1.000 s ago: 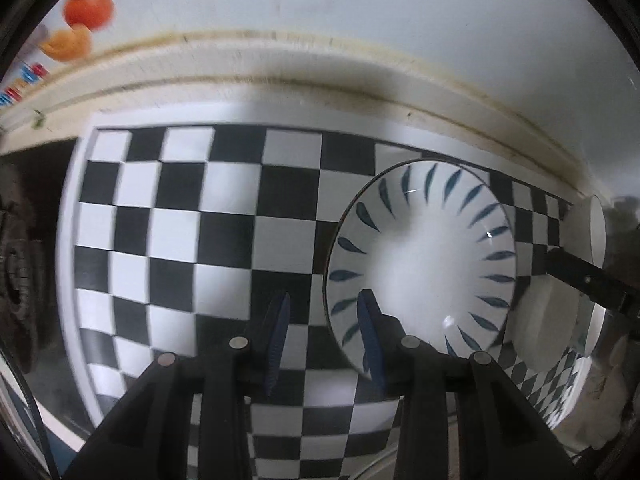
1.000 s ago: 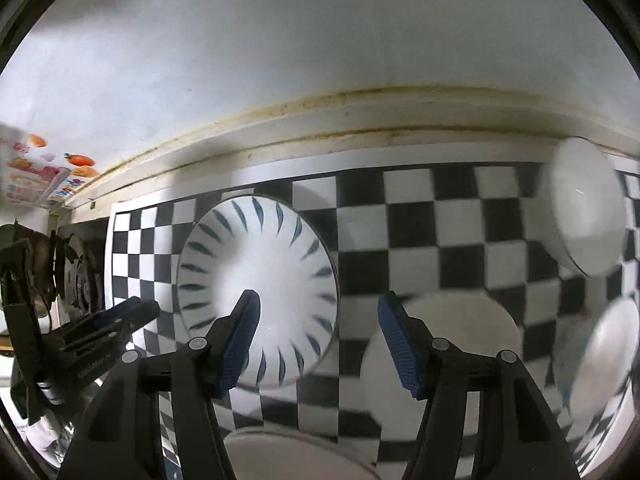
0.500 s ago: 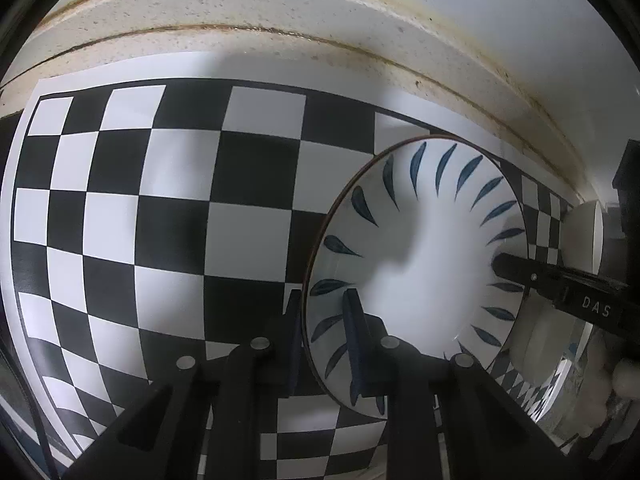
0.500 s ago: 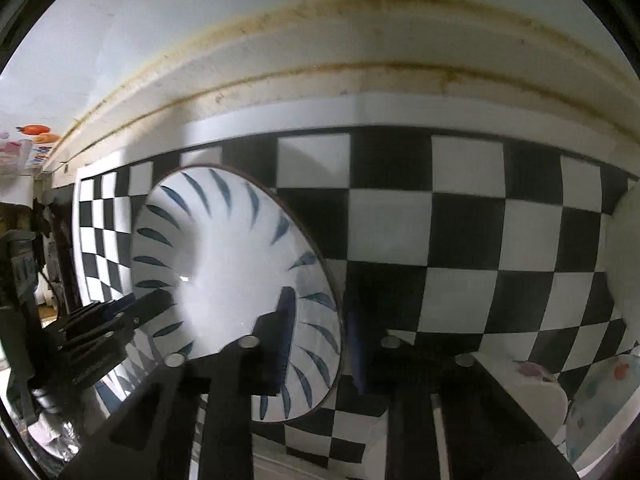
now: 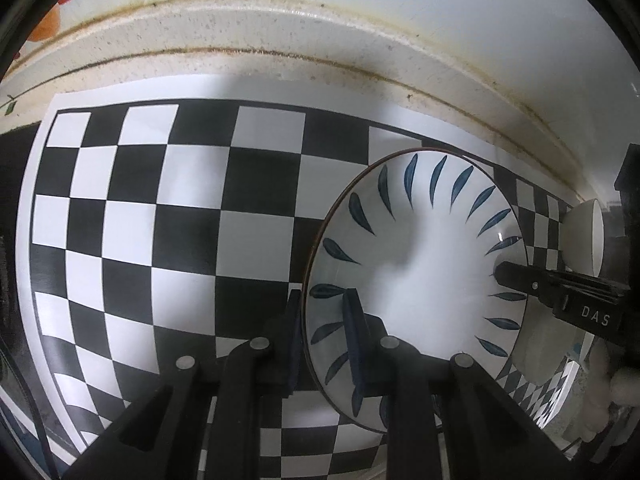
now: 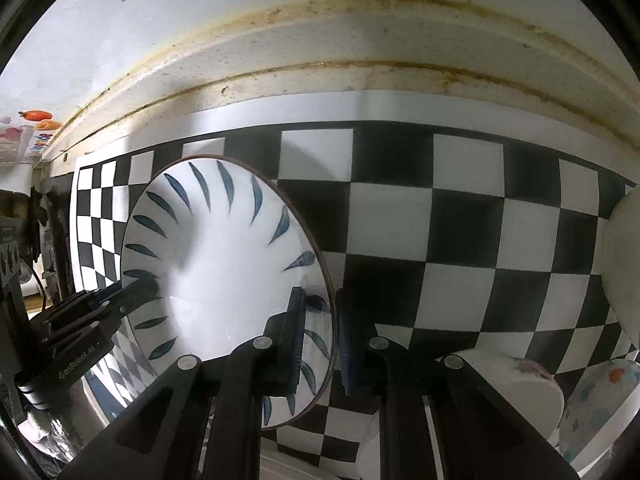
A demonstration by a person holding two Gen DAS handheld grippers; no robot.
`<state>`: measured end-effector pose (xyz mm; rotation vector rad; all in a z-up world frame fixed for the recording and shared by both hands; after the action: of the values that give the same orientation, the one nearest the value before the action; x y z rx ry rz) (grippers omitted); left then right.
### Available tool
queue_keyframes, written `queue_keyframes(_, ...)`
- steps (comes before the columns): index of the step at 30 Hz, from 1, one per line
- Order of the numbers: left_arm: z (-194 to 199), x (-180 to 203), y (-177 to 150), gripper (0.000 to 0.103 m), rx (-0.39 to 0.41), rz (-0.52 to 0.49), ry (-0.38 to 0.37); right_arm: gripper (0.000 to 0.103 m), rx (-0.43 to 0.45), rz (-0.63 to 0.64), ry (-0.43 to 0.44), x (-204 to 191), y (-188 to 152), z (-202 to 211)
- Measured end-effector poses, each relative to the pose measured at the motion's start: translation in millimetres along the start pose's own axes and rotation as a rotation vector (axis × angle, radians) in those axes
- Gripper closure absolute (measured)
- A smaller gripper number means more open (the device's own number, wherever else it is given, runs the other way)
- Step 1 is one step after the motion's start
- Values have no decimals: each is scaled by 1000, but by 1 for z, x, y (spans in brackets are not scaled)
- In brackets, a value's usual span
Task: Organize plates and bowls
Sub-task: 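Carry the blue-striped plate with both grippers and lower it onto the stack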
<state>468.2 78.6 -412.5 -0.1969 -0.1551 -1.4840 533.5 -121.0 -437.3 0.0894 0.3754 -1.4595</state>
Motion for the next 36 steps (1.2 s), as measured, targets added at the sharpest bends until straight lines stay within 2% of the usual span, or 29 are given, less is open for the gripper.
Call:
queue_keyframes(10,30,11,-24,86,46,-37,-8,88,46,6,42,-3,-21,33)
queue_keyframes(17,60,19,-59,86,81,-60,-29,88,74,19,55,-3,-59,57)
queue_keyframes(26,87,37,-122,86,103,-119,-40,88,123,12,75,7,-135,85)
queue_keyframes(31,83,50,-158,85,84,-143,-41,88,138,7,76,18,-184,88)
queue_keyframes(36,62,50,-188,84,38,-135,-45,88,115,-3,81,32,-229,71)
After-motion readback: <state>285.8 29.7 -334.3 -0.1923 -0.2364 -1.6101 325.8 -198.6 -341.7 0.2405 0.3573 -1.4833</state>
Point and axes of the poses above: each gripper's, at about its wrist camera, not at the fingertips, and z roughly against the way its jaws point, x to its right, y to its top, the point moved 7 cm from there along -z, roughly the way its jaws point, and after that the axes turned 3 degrees about -x, right-handed, at the moved point
